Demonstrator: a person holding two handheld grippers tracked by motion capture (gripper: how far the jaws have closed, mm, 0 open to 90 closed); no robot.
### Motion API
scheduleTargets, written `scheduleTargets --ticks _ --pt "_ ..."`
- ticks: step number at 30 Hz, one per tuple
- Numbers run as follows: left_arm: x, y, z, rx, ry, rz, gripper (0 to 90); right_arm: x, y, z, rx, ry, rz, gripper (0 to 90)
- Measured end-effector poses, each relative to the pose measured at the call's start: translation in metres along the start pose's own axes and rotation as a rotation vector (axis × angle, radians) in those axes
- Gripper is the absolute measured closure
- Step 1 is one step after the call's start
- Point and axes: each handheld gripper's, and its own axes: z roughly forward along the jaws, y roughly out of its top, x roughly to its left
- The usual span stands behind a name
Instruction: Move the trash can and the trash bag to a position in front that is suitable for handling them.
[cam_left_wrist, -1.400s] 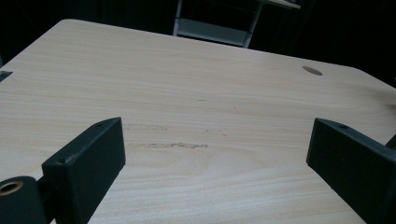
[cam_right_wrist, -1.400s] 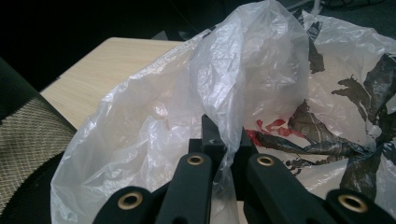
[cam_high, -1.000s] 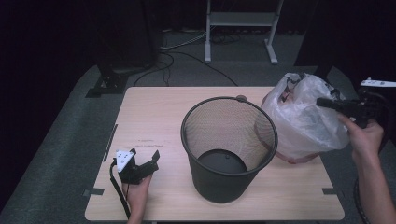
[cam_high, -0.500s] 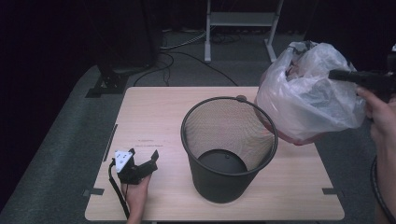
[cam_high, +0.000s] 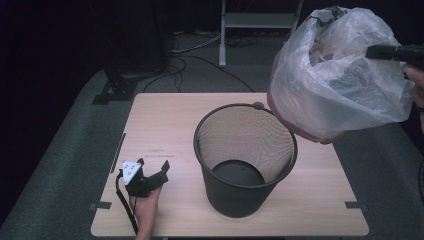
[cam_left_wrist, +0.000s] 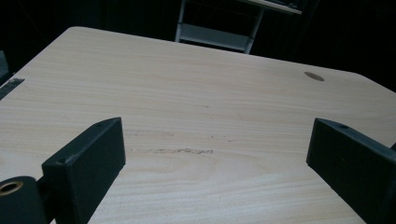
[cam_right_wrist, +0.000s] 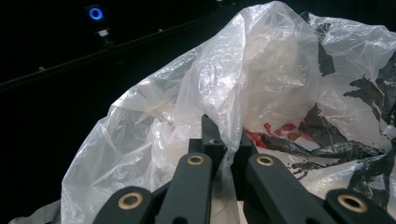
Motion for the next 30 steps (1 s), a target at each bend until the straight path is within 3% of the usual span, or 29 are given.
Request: scheduleTargets --ticks 13,30 --pt "0.002 0.003 -0.004 -0.02 0.001 -0.007 3.4 0.06 0.025 0.015 0.051 0.111 -0.073 90.0" --pt "0.01 0.004 -0.006 -0.031 0.016 -0.026 3.4 0.108 0.008 0.085 0.198 0.29 -0.127 90.0"
